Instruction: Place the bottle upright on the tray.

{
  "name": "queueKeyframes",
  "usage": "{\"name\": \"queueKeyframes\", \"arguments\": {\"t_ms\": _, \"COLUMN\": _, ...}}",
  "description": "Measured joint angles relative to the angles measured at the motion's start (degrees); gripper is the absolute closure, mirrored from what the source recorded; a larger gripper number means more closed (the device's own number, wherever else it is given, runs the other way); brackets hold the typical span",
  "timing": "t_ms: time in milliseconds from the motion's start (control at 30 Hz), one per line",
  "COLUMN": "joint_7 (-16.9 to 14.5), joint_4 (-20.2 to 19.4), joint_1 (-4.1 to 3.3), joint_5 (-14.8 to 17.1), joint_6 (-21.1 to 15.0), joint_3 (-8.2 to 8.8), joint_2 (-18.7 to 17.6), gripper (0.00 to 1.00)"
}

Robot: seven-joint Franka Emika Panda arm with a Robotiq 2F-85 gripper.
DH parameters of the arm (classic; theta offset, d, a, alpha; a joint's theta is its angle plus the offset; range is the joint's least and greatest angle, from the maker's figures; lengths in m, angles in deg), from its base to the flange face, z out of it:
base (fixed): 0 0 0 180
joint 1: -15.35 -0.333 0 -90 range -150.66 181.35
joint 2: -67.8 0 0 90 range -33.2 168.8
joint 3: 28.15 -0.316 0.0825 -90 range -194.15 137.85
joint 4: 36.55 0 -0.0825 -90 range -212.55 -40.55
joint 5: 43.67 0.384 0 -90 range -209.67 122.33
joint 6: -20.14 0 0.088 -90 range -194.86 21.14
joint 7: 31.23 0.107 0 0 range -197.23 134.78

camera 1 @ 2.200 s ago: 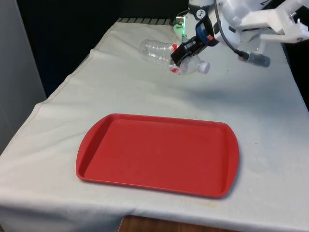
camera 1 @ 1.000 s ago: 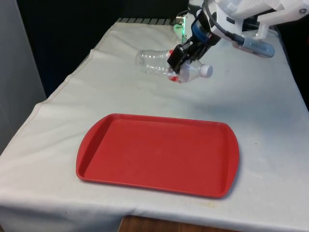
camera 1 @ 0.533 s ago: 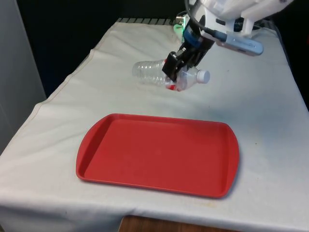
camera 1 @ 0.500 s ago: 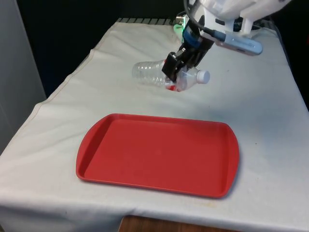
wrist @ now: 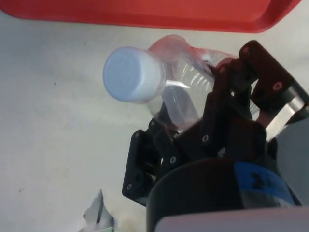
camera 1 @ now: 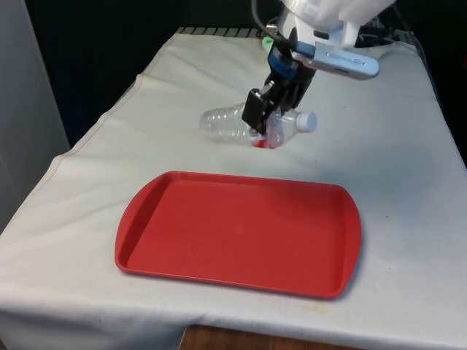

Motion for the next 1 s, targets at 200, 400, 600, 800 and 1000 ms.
{"name": "queueKeyframes", "arguments": {"t_ms": 200, "joint_7": -2.92, "joint_4": 1.43, "joint_1": 0.34, "joint_5": 3.15, "joint_6": -1.78, "joint_3": 0.57, "joint_2": -0.97, "gripper": 0.88}}
{"name": "queueKeyframes", "arguments": {"t_ms": 400, "joint_7": -5.44, "joint_4": 2.46, "joint_1": 0.69, "joint_5": 6.07, "joint_6": -3.21, "joint_3": 1.09, "joint_2": -1.72, "gripper": 0.88}}
{"name": "queueKeyframes", "arguments": {"t_ms": 600, "joint_7": -7.68, "joint_4": 2.86, "joint_1": 0.86, "joint_5": 8.65, "joint_6": -4.70, "joint_3": 1.78, "joint_2": -2.12, "gripper": 0.88}}
{"name": "queueKeyframes", "arguments": {"t_ms": 800, "joint_7": -11.06, "joint_4": 3.55, "joint_1": 1.09, "joint_5": 12.78, "joint_6": -6.59, "joint_3": 2.69, "joint_2": -2.69, "gripper": 0.88}}
{"name": "queueKeyframes", "arguments": {"t_ms": 1000, "joint_7": -14.09, "joint_4": 3.95, "joint_1": 1.38, "joint_5": 16.39, "joint_6": -7.79, "joint_3": 3.44, "joint_2": -3.09, "gripper": 0.88}}
